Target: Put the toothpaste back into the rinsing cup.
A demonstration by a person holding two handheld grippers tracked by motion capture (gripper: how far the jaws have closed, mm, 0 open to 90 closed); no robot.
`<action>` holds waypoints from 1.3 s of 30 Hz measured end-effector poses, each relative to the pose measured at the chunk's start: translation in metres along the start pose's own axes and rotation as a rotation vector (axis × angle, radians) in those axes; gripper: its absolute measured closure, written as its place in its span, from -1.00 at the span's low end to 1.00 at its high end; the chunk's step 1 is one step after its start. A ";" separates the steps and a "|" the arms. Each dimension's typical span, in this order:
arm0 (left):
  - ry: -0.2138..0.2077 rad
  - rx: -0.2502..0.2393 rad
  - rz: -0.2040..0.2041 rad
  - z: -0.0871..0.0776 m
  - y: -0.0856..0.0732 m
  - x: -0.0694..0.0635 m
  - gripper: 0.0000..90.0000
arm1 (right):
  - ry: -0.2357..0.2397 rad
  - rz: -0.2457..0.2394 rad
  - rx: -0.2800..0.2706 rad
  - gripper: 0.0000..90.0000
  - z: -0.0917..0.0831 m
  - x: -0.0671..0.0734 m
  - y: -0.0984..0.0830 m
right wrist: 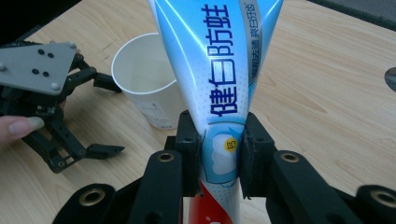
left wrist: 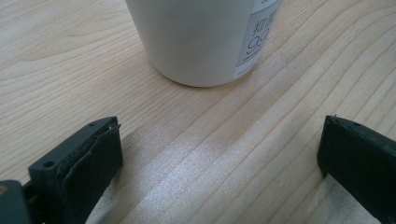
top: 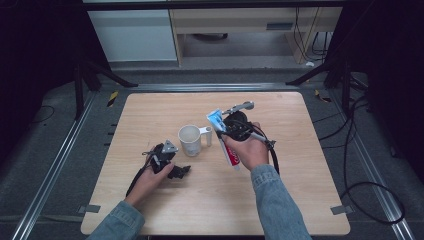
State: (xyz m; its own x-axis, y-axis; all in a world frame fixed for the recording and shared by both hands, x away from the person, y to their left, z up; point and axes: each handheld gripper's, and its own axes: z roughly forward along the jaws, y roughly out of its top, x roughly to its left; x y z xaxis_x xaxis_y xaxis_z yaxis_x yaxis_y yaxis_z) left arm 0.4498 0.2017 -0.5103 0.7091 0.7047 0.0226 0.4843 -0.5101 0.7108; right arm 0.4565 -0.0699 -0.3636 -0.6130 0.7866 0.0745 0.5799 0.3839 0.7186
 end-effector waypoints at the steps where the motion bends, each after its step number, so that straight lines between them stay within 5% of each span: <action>1: 0.000 0.000 0.000 0.000 0.000 0.000 -1.00 | -0.001 0.005 -0.003 0.62 0.000 0.001 0.001; 39: 0.000 0.001 -0.001 0.000 0.000 0.000 -1.00 | -0.044 0.042 -0.222 0.62 -0.002 0.023 0.011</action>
State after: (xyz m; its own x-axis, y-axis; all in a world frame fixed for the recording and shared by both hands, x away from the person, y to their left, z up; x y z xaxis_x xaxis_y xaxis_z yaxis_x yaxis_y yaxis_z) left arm 0.4498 0.2017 -0.5102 0.7088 0.7051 0.0218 0.4853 -0.5098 0.7103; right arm 0.4480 -0.0484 -0.3527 -0.5641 0.8217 0.0808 0.4690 0.2383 0.8504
